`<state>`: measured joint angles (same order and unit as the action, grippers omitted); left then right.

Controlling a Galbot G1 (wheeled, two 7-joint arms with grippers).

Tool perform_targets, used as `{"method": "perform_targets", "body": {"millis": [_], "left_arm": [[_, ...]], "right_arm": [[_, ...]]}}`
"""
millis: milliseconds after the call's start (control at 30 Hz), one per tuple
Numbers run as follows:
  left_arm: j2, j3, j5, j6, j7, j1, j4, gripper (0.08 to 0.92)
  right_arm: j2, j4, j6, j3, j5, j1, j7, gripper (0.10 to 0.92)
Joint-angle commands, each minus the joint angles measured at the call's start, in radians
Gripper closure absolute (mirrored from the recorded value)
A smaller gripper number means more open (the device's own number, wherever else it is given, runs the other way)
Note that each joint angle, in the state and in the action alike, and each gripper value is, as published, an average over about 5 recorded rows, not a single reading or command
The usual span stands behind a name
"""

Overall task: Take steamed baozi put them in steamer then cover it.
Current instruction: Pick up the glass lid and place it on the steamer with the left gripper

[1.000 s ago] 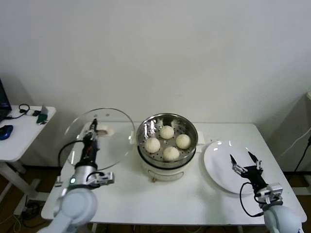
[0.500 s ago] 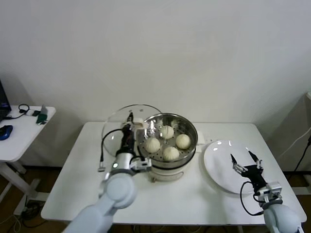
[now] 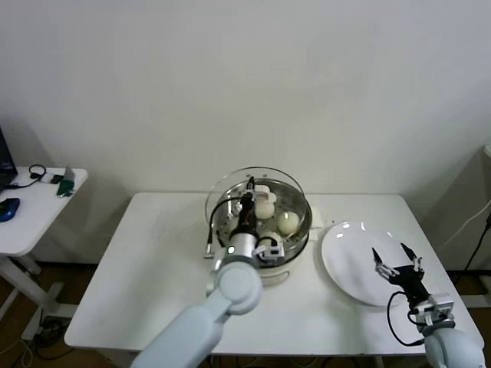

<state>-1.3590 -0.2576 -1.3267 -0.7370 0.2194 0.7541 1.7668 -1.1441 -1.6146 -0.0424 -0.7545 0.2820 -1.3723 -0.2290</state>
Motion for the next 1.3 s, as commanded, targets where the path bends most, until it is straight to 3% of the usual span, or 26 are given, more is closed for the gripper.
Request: {"method": "perform_targets", "body": {"millis": [33,1300], "left_arm": [[-0.088,-0.052,-0.021,-0.048,-0.002,-0.048,-0.134,0.851],[-0.079,-0.042,-0.034,-0.048,0.005,-0.040,-0.193,0.851]], "right_arm": [[-0.001,0.006,-0.006,-0.016,-0.002,-0.006,-0.007,0.203],[-0.015,0.016,-0.018,-0.025,-0.008,-0.007,-0.023,0.203]]}}
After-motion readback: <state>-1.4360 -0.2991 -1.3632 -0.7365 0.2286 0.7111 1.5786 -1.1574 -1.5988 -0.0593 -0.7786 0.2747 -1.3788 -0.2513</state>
